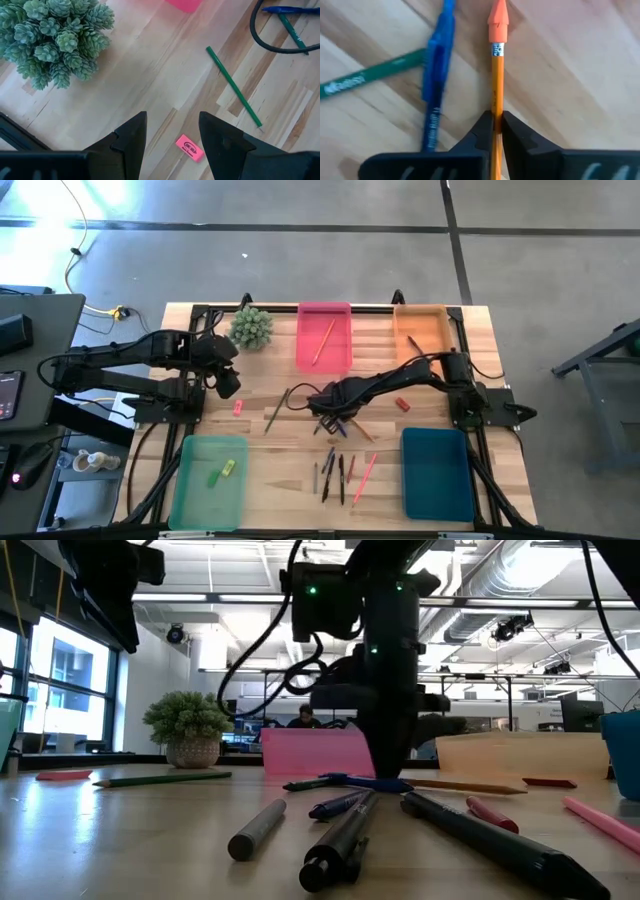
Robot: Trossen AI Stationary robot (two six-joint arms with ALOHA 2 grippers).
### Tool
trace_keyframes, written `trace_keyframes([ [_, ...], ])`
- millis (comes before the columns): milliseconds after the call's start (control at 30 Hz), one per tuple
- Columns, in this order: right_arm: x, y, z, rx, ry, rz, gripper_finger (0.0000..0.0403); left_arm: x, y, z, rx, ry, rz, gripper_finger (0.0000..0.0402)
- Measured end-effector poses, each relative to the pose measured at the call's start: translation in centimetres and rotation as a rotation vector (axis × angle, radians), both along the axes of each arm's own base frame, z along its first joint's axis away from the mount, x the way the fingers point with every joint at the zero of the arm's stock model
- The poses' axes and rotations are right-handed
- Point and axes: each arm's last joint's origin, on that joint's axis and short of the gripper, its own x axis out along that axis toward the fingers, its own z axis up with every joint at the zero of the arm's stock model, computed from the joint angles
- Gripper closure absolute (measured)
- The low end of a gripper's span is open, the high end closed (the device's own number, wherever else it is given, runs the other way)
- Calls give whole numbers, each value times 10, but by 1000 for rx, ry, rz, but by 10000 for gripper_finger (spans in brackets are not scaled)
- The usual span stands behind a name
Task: Sort crayons/erasers/pens/pencils in bins
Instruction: Put the yellow pencil with the eraser into the red bin
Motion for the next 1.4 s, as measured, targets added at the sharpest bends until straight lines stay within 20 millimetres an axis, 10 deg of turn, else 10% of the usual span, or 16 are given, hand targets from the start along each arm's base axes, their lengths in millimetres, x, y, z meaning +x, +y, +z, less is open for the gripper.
trace_keyframes([
  [633,21,-39,87,-152,-179,56,400,0,1,0,20,5,2,234],
  [1400,28,-180,142,-317,-394,449,400,-1,0,0,-47,-43,177,234],
])
